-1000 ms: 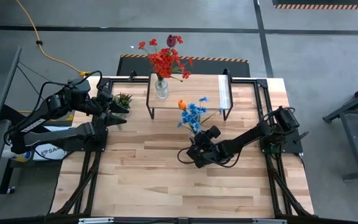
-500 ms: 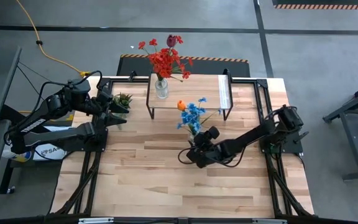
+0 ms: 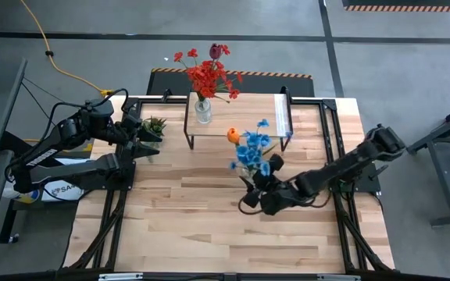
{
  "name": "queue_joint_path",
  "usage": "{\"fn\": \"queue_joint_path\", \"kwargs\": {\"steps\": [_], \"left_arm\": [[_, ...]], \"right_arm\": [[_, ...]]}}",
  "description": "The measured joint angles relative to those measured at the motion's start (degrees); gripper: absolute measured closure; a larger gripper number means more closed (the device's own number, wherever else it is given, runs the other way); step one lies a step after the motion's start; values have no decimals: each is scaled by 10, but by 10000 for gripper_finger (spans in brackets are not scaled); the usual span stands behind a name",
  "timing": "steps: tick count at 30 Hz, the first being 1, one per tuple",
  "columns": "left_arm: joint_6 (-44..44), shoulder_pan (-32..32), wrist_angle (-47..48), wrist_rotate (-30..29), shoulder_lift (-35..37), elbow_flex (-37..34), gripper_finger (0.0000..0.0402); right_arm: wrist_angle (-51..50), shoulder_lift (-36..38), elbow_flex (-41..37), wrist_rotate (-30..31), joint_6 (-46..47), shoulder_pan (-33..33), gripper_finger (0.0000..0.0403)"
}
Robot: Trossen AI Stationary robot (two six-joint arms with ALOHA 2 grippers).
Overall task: Pick and place flowers into a vace then onto a shelf
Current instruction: Put the transparent vase on the shelf
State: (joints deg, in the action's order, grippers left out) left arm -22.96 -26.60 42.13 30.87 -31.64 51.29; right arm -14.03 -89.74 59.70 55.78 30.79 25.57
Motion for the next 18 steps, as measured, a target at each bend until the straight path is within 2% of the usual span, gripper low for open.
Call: {"fn": "queue_joint_path", "kwargs": {"steps": [7,18], "left_arm": [[0,0,0,0,0,0,37],[0,0,0,0,0,0,37]], "right_arm": [[-267,23,172,28,-8,27,158],[-598,23,414,67,112,60,158]]}}
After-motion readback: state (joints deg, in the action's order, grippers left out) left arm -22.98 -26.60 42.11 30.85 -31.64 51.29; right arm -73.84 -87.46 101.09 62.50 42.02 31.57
